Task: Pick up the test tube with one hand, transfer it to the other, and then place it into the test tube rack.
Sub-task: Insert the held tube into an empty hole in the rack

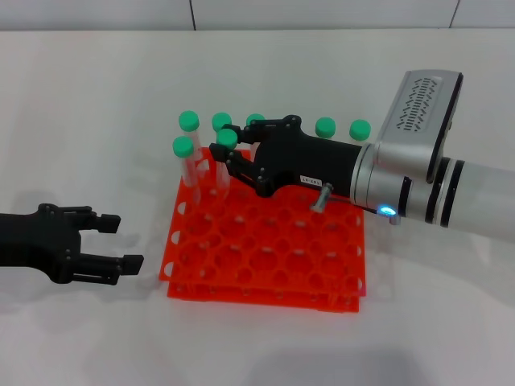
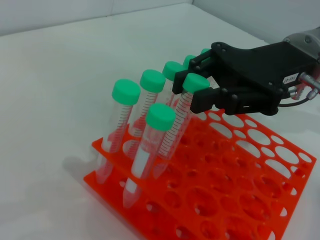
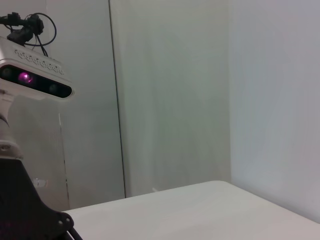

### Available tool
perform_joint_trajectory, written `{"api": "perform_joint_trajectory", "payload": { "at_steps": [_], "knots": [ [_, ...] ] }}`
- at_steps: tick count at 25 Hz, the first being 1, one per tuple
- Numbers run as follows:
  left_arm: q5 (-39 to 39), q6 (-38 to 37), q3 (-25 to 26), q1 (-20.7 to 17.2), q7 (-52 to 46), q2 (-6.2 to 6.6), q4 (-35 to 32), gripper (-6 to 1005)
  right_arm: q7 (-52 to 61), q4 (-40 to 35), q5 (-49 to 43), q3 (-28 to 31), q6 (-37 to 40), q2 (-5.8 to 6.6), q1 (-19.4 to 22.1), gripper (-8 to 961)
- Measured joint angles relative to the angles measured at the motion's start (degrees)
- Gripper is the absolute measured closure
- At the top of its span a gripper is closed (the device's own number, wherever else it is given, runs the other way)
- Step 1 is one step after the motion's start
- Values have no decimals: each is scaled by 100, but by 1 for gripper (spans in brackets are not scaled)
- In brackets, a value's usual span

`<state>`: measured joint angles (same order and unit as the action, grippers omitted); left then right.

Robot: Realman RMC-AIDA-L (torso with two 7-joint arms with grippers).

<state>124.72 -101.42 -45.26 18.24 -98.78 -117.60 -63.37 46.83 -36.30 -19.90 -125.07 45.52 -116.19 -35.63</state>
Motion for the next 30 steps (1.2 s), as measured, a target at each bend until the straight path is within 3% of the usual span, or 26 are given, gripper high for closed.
{"api": "perform_joint_trajectory", "payload": {
  "at_steps": [30],
  "knots": [
    [0, 80, 0, 39, 26, 18, 62, 135, 5, 62, -5, -52, 21, 0, -167, 679]
  ]
}}
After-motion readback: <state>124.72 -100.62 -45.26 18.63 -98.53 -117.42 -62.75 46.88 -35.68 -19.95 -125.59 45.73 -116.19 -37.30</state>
